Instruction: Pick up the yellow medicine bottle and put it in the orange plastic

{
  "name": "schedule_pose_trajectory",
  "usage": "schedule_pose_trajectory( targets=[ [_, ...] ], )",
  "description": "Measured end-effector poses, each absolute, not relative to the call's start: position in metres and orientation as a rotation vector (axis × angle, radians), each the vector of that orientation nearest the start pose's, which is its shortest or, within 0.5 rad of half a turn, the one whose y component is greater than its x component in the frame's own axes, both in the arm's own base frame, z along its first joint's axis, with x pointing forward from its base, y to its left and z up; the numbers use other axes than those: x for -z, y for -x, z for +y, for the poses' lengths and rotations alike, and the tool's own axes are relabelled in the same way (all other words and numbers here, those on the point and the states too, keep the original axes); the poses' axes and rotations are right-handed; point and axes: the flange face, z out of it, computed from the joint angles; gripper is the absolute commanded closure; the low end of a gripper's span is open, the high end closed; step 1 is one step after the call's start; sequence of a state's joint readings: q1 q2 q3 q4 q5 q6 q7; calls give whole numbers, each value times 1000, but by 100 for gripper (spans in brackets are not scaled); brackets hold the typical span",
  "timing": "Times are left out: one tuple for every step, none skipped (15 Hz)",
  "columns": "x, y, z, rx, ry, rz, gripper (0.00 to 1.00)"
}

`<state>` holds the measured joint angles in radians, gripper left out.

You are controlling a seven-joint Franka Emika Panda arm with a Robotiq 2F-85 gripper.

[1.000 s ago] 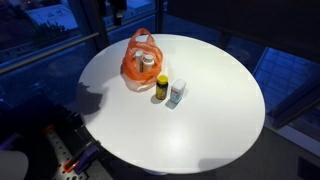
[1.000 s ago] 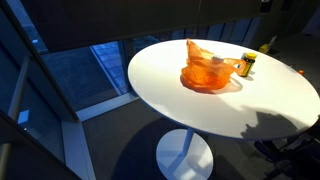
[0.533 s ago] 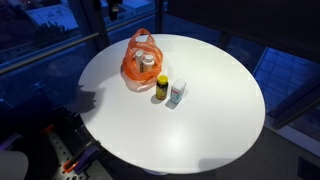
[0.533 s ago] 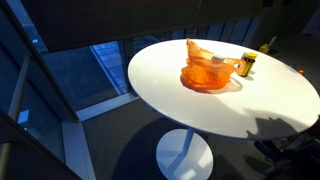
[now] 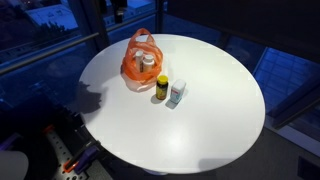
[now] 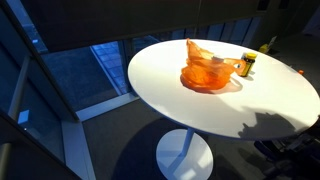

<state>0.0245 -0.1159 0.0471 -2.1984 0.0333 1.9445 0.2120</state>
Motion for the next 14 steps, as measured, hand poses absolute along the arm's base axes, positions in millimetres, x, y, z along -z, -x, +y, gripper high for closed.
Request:
schedule_pose_trajectory(
  targets=[
    [-418, -495, 35, -210, 3117, 262, 0],
    [-412, -499, 33, -202, 3115, 284, 0],
    [-405, -503, 31, -194, 3112, 310, 0],
    [-396, -507, 29, -188, 3109, 338, 0],
    [-387, -512, 27, -182, 3105, 364, 0],
    [-378, -516, 24, -173, 3102, 394, 0],
    [-368, -521, 21, -163, 3097, 422, 0],
    [-359, -525, 19, -153, 3094, 449, 0],
    [-351, -529, 16, -146, 3090, 475, 0],
    [-344, -532, 12, -140, 3086, 504, 0],
    [-337, -536, 7, -138, 3081, 534, 0],
    [-331, -539, 2, -139, 3077, 563, 0],
    [-326, -543, -4, -142, 3073, 593, 0],
    [-322, -546, -11, -147, 3070, 621, 0]
  ],
)
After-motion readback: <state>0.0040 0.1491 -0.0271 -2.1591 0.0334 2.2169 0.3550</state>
